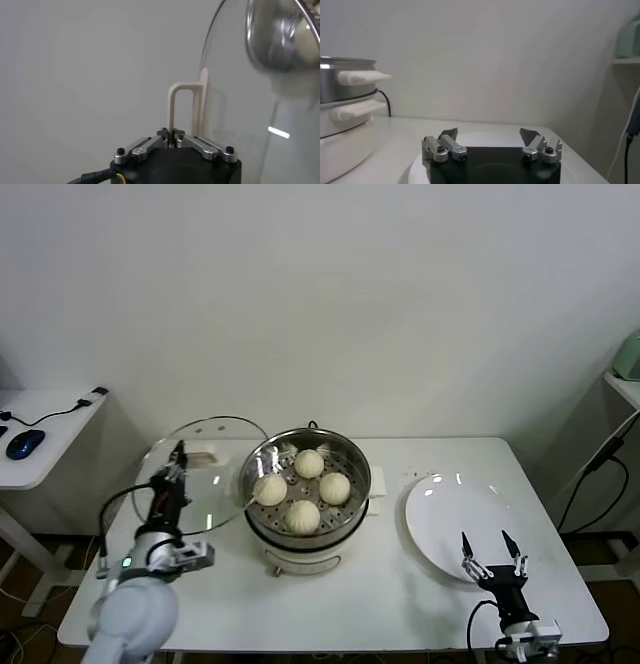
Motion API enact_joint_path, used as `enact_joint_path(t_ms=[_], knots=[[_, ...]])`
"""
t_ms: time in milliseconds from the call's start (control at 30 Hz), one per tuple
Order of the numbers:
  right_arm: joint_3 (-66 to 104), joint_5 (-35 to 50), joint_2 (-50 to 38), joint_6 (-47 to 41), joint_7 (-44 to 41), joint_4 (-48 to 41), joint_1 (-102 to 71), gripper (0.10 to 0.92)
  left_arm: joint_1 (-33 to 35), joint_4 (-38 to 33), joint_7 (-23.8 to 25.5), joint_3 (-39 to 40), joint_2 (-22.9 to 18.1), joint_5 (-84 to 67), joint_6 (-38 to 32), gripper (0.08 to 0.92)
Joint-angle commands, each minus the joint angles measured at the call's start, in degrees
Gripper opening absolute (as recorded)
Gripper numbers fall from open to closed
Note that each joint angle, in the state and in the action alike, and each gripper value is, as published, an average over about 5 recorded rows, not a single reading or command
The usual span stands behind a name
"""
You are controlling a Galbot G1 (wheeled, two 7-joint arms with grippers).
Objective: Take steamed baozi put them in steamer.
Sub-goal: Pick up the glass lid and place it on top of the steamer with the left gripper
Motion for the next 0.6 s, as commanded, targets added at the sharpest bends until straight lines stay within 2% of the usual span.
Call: enact_joint_path(t_ms=[33, 333, 600], knots=[[-0.2, -1.6, 0.5, 0.3, 0.3, 0.2, -0.1, 0.823, -2.5, -4.9, 4.0, 7.6, 0.9, 3.1, 6.0, 0.140], [-0.7, -1.7, 0.9, 1.6, 0.9, 0.2, -0.4, 0.823, -7.9, -1.5, 8.0, 18.2, -7.3, 13.4, 9.4, 0.140], [-0.4, -1.4, 1.5, 3.0, 1.1, -0.2, -1.1, 0.823, -11.3, 5.0, 8.0, 25.2, -16.1, 21.6, 10.4, 0.140]])
